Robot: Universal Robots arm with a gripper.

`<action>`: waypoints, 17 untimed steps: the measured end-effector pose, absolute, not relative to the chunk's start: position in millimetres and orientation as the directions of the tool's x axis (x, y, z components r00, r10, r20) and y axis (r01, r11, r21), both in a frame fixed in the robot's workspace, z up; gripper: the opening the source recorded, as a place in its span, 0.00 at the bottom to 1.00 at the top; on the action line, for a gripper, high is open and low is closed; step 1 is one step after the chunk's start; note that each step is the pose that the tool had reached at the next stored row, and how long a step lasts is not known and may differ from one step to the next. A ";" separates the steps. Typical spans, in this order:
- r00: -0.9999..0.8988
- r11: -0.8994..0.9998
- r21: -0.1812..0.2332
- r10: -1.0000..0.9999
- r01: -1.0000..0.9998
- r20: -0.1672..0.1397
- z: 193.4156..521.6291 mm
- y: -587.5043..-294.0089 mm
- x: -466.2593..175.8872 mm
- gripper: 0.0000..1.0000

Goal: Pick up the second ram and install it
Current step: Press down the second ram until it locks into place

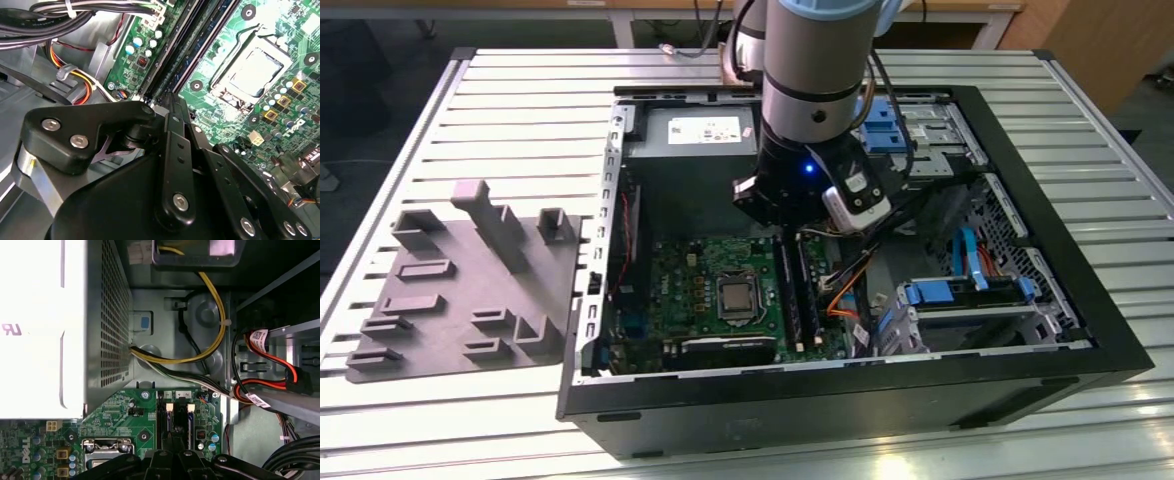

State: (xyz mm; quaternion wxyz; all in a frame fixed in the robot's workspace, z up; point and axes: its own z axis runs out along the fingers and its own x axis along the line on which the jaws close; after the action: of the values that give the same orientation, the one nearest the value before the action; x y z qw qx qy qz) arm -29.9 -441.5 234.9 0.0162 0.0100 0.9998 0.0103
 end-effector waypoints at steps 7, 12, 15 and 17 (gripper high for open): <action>-0.999 1.000 0.021 0.020 0.020 -0.032 234.9 -445.6 -29.9 0.11; -0.999 1.000 0.021 0.020 0.020 -0.032 234.9 -447.3 -29.9 0.11; -0.999 1.000 0.021 0.020 0.020 -0.032 234.9 -448.7 -29.9 0.11; -0.999 1.000 0.021 0.020 0.020 -0.032 234.9 -449.6 -29.9 0.11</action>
State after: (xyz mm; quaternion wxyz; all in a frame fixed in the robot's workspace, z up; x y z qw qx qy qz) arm -29.9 -449.6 234.9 0.0162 0.0101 0.9998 0.0103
